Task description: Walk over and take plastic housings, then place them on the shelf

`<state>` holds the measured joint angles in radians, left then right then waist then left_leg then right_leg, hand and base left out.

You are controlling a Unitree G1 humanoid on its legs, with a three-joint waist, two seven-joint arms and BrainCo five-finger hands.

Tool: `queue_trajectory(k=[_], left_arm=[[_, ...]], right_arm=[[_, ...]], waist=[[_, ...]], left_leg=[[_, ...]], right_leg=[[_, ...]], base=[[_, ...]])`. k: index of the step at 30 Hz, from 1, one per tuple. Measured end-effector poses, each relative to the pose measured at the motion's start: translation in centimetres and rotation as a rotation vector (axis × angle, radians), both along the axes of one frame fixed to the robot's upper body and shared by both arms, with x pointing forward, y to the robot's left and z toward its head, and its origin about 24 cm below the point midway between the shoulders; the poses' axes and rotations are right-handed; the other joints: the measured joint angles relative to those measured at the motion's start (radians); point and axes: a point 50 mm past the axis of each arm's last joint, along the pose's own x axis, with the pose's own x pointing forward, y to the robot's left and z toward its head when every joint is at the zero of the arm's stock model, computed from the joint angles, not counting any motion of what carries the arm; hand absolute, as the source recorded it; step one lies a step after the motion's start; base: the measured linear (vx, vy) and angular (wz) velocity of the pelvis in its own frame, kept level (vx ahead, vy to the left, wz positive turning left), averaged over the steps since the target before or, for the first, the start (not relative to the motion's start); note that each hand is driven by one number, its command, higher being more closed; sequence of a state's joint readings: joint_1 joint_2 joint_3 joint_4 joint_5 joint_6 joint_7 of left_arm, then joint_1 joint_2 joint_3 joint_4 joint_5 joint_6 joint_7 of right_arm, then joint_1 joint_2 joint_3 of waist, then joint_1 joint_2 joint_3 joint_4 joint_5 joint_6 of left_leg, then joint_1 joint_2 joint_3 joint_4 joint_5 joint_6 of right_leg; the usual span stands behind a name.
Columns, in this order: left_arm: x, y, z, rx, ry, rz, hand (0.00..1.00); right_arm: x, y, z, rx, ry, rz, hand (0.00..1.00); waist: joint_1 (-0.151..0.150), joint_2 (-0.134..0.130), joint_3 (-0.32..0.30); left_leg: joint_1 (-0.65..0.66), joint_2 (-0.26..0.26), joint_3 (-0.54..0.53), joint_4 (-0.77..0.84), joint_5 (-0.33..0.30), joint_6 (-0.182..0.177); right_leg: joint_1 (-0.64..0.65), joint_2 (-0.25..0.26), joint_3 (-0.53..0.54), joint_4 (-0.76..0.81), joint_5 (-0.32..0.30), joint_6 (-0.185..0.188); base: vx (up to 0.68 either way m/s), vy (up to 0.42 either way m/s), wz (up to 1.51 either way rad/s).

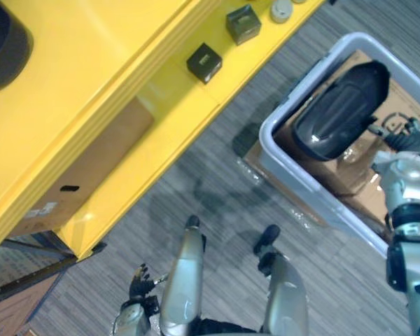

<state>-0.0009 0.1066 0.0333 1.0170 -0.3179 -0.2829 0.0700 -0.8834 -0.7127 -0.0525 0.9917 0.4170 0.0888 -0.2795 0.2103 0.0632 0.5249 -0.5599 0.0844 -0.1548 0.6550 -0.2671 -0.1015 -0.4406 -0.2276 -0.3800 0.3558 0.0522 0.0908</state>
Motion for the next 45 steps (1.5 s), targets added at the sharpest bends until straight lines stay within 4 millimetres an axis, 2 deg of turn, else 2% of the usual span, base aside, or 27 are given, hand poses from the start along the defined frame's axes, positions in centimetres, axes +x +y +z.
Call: queue_trajectory(k=[5,10,14,15,22,27,33,37,41,45], left_arm=[[-0.4,-0.4,-0.4,-0.026,0.019,0.01,0.0],[-0.4,-1.0,-0.4,-0.033,0.018,-0.014,0.0],[-0.4,-1.2,-0.4,-0.038,0.016,-0.018,0.0],[-0.4,-1.2,-0.4,-0.039,0.015,-0.018,0.0],[-0.3,-1.4,-0.4,-0.039,0.009,-0.023,0.0],[-0.3,-1.9,-0.5,-0.073,0.001,0.007,0.0],[-0.2,-2.0,-0.4,-0.076,-0.018,0.005,0.0],[-0.2,-2.0,-0.3,-0.076,-0.022,0.005,0.0],[-0.1,-2.0,-0.3,-0.074,-0.028,0.007,0.0],[0.3,-1.7,0.2,-0.073,-0.082,0.036,0.0]], right_arm=[[0.3,0.1,0.1,0.01,0.039,-0.002,0.0],[-0.5,-1.4,0.4,-0.027,0.104,-0.039,0.0],[-0.5,-1.8,0.6,-0.009,0.138,-0.053,0.0],[-0.6,-1.9,0.7,-0.006,0.146,-0.054,1.0],[-1.1,-2.7,0.4,-0.003,0.228,-0.101,1.0],[-1.9,-4.0,0.5,-0.064,0.298,-0.151,1.0],[-2.0,-4.1,0.8,-0.18,0.397,-0.164,1.0],[-2.1,-4.3,1.0,-0.254,0.456,-0.192,1.0],[-2.9,-4.9,0.1,-0.32,0.601,-0.233,1.0],[-3.3,-5.2,0.0,-0.382,0.668,-0.255,1.0]], waist=[[0.004,0.011,-0.007],[0.023,0.035,-0.021],[0.024,0.043,-0.025],[0.025,0.043,-0.025],[0.045,0.044,-0.026],[0.053,0.063,-0.039],[0.057,0.079,-0.05],[0.063,0.079,-0.051],[0.066,0.079,-0.056],[0.065,0.075,-0.066]], left_leg=[[-0.001,-0.002,0.001,-0.004,0.003,0.0],[-0.001,-0.005,0.001,-0.025,0.018,-0.003],[0.0,-0.003,0.0,-0.027,0.02,-0.005],[0.0,-0.003,0.0,-0.027,0.021,-0.005],[0.002,-0.004,0.001,-0.037,0.029,-0.005],[0.01,-0.01,0.002,-0.059,0.041,-0.005],[0.018,-0.009,0.002,-0.073,0.05,-0.01],[0.018,-0.008,0.002,-0.073,0.05,-0.01],[0.022,-0.006,-0.002,-0.074,0.051,-0.009],[0.022,-0.001,-0.001,-0.073,0.051,-0.009]], right_leg=[[-0.003,-0.002,0.0,0.002,0.0,0.0],[-0.012,-0.006,0.0,0.002,0.0,-0.001],[-0.012,-0.005,-0.001,0.002,0.001,-0.003],[-0.012,-0.005,-0.001,0.002,0.001,-0.003],[-0.012,-0.007,-0.002,0.002,0.003,-0.005],[-0.012,-0.015,-0.003,0.001,0.003,-0.005],[-0.01,-0.014,-0.003,-0.001,0.003,-0.008],[-0.009,-0.014,-0.003,-0.002,0.004,-0.009],[0.006,-0.012,-0.01,-0.017,0.01,-0.009],[0.016,-0.003,-0.013,-0.04,0.022,-0.01]], base=[[0.0,0.047,0.0],[0.0,0.024,0.01],[0.0,0.042,0.0],[-0.01,0.048,0.01],[0.0,0.046,0.01],[0.01,0.045,0.03],[0.0,0.039,0.0],[0.0,0.053,0.0],[0.01,0.054,0.03],[0.0,0.055,-0.01]])
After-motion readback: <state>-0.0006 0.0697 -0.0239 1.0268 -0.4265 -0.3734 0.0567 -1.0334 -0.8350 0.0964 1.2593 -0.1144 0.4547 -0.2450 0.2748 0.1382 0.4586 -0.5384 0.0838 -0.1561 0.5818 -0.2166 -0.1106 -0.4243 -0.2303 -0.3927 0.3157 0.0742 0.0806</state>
